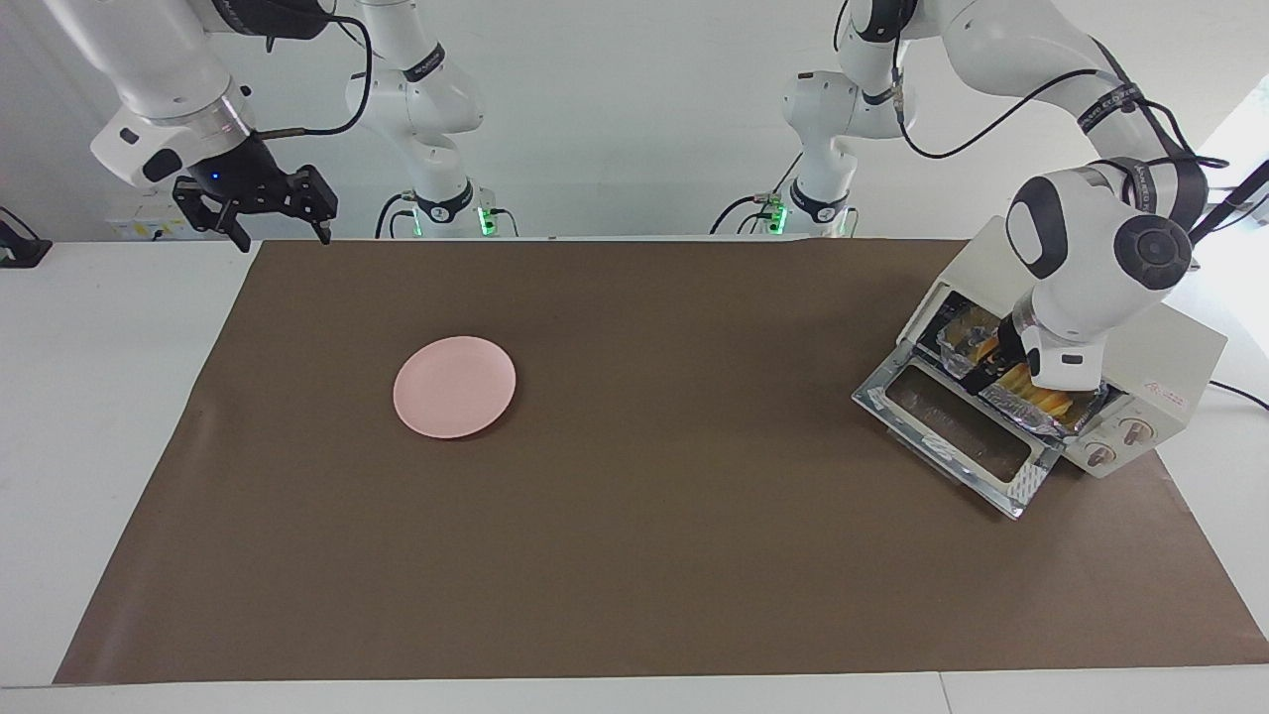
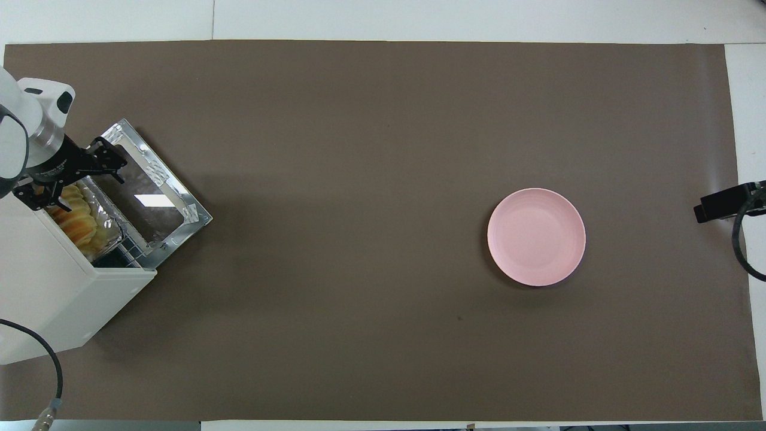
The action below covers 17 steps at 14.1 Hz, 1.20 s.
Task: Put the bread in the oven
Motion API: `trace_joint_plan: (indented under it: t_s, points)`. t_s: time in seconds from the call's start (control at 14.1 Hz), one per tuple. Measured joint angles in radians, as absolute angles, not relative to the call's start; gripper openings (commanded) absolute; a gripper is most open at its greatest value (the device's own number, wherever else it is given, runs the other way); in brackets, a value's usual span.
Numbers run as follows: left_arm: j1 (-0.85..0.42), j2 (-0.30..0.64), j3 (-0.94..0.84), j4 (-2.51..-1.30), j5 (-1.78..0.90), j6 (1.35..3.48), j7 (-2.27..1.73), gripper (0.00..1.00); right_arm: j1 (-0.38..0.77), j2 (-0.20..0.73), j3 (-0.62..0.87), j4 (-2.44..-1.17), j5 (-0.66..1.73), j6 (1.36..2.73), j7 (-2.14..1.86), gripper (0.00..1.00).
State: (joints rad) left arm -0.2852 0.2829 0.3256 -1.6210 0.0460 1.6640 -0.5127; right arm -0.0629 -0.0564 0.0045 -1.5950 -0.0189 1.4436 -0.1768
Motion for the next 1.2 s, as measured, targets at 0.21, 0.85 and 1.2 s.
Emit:
trace_joint_plan:
  t_s: [0.21, 0.85, 1.2]
  points:
    - [-0.301, 0.261, 0.321, -1.607, 0.044, 1.66, -0.471, 1.0, -0.063, -0.056, 0.005, -1.595, -0.019, 1.444, -0.177, 1.0]
    - [-0.27, 0.11, 0.341, -1.601, 0.022, 1.675, -0.16, 1.0, -0.063, -0.056, 0.005, -1.595, -0.019, 1.444, -0.177, 1.0]
    - [-0.268, 0.054, 0.335, -1.601, 0.02, 1.649, -0.157, 1.0, -0.063, -0.056, 0.005, -1.595, -0.019, 1.444, -0.177, 1.0]
